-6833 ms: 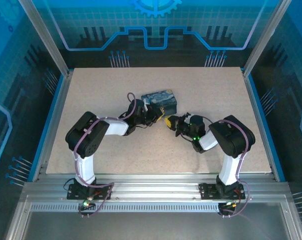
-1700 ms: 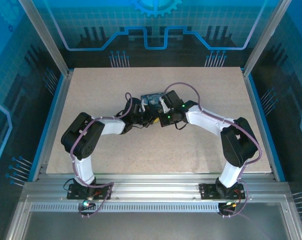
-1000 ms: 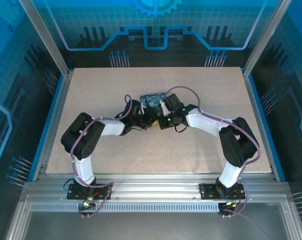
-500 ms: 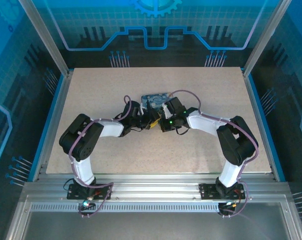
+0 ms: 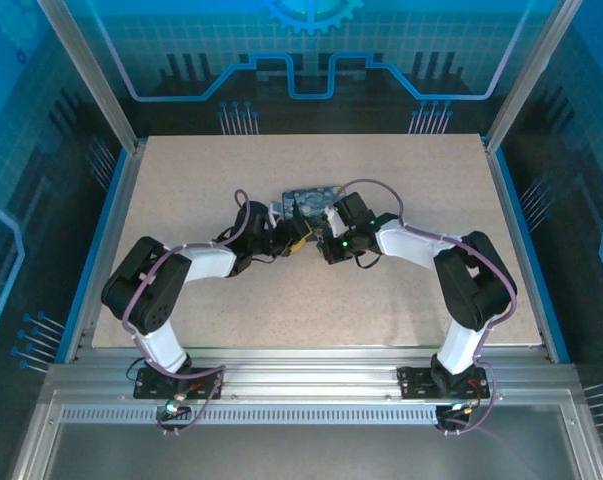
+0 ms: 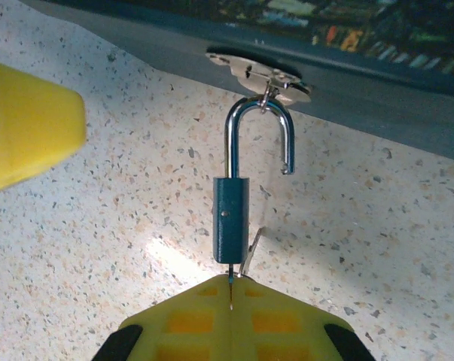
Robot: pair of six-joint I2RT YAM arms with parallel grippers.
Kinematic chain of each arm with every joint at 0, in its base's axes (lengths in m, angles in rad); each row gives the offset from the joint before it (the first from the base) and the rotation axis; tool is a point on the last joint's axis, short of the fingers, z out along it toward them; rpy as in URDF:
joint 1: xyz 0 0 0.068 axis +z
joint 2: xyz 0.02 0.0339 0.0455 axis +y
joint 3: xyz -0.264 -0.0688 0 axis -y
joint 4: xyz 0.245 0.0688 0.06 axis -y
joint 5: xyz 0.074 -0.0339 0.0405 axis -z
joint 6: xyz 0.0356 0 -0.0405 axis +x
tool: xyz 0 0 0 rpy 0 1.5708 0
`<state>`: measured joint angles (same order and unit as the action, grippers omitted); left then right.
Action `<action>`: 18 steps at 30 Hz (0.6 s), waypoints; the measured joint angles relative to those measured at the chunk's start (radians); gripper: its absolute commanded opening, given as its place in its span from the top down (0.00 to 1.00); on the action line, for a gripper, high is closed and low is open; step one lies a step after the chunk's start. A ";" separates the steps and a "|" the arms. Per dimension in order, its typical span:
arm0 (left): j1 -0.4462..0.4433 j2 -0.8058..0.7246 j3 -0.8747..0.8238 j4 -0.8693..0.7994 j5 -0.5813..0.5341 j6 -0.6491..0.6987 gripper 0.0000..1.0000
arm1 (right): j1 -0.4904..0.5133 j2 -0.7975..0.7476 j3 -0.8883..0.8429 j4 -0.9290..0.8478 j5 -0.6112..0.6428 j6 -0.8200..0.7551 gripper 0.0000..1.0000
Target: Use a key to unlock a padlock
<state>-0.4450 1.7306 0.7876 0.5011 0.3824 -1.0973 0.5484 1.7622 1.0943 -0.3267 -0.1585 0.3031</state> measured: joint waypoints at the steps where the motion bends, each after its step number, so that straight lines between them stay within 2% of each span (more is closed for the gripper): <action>1: 0.004 -0.001 -0.004 0.000 0.000 0.001 0.56 | -0.002 0.000 0.005 -0.010 0.000 -0.010 1.00; 18: 0.041 -0.006 -0.033 0.001 0.000 0.005 0.55 | -0.006 0.055 0.055 -0.070 -0.007 -0.129 1.00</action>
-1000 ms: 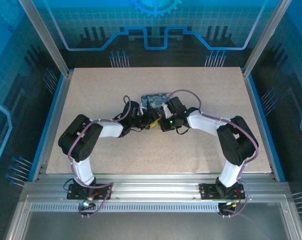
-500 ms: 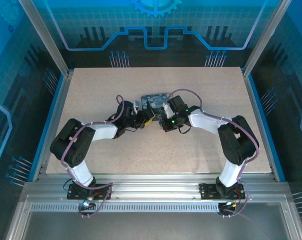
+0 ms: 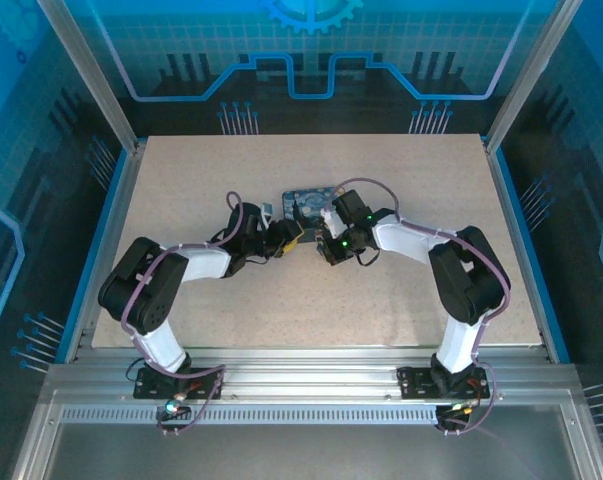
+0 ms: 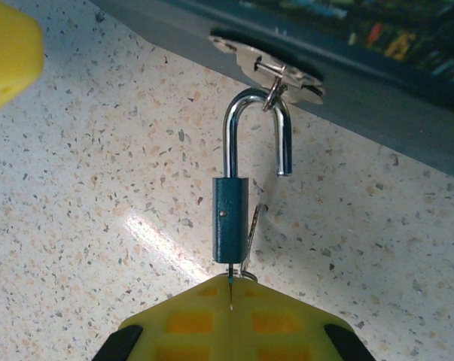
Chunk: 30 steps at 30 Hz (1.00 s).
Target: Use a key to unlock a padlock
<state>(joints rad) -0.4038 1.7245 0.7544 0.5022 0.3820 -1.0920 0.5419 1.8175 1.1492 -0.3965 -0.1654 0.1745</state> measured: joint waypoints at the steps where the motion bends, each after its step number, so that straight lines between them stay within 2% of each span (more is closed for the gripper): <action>1: 0.001 0.000 0.000 0.000 0.000 0.000 0.55 | 0.000 0.000 0.000 0.000 0.000 -0.002 1.00; 13: 0.003 0.000 0.000 -0.006 -0.002 0.024 0.55 | 0.000 0.000 0.000 -0.003 -0.002 -0.038 1.00; 30: 0.037 -0.004 0.072 -0.066 -0.082 0.101 0.53 | 0.023 -0.017 -0.010 0.024 -0.075 -0.053 1.00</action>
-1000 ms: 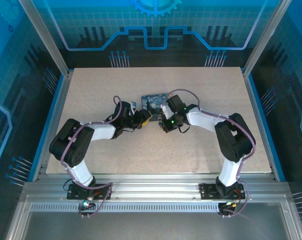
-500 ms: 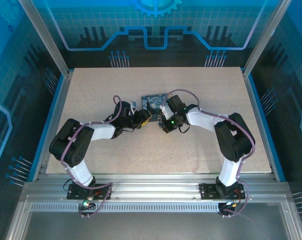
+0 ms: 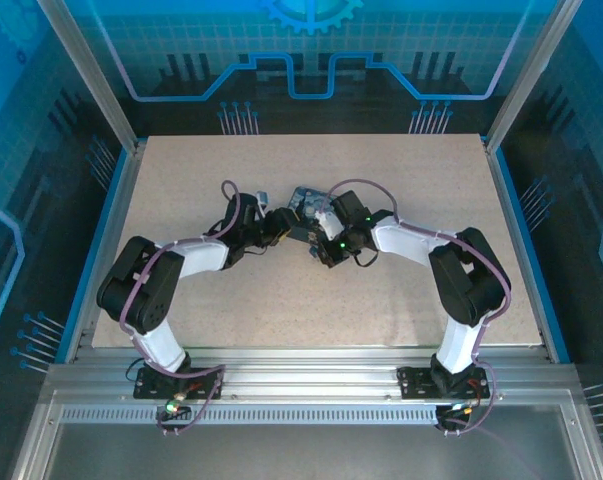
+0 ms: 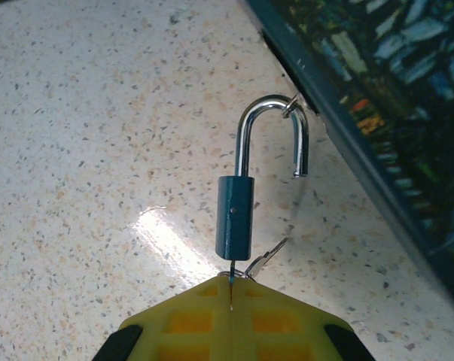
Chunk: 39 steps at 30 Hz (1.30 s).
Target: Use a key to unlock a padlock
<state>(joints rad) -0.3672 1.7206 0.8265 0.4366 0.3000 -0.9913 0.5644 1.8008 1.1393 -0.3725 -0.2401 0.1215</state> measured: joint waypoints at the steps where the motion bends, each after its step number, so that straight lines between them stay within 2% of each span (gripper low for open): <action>1: 0.004 0.000 0.002 -0.003 -0.001 0.003 0.53 | 0.003 -0.001 -0.001 0.000 0.000 -0.002 1.00; 7: 0.018 -0.004 0.002 -0.014 -0.009 0.005 0.53 | 0.015 -0.002 -0.001 -0.001 0.000 -0.018 1.00; 17: 0.018 -0.089 -0.074 -0.014 -0.007 0.005 0.42 | 0.026 -0.002 -0.001 -0.010 0.050 -0.061 1.00; 18: 0.018 -0.089 -0.081 -0.014 -0.005 0.004 0.37 | 0.029 -0.002 -0.001 -0.012 0.057 -0.068 1.00; 19: 0.018 -0.089 -0.087 -0.014 -0.003 0.006 0.06 | 0.032 -0.002 -0.001 -0.013 0.064 -0.072 1.00; 20: 0.018 -0.089 -0.093 -0.015 0.003 0.004 0.01 | 0.034 -0.002 -0.001 -0.014 0.070 -0.079 1.00; 39: 0.018 -0.125 -0.143 -0.043 0.030 -0.005 0.01 | 0.063 -0.028 -0.013 -0.021 0.156 -0.153 1.00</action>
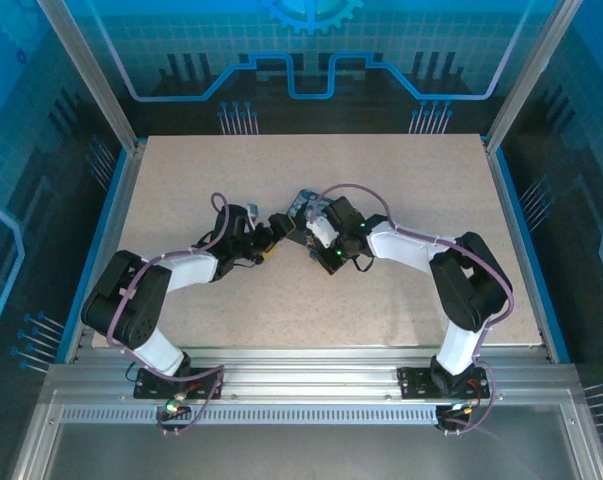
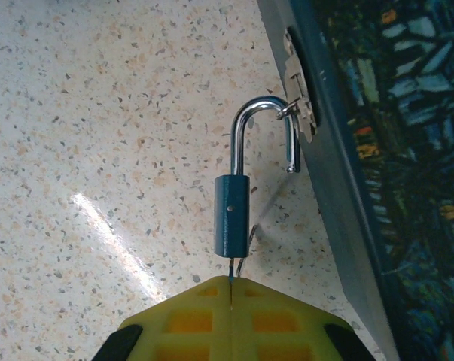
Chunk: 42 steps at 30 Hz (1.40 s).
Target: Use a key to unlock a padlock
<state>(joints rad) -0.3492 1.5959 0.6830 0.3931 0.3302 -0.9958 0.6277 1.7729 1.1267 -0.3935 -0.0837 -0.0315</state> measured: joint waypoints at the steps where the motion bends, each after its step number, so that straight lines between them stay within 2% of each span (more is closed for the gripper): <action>1: 0.000 -0.006 -0.003 -0.007 0.002 0.000 0.01 | 0.001 0.000 0.000 0.001 0.002 -0.003 1.00; 17: -0.009 -0.145 -0.065 -0.191 0.005 0.004 0.01 | 0.018 0.000 0.000 0.005 0.042 -0.041 1.00; 42: -0.029 -0.144 -0.065 -0.202 -0.004 0.004 0.01 | 0.028 0.000 0.000 0.020 0.082 -0.078 1.00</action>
<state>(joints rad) -0.3779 1.4521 0.6178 0.1909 0.3264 -0.9916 0.6556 1.7729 1.1267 -0.3733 -0.0021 -0.1097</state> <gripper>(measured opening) 0.990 0.057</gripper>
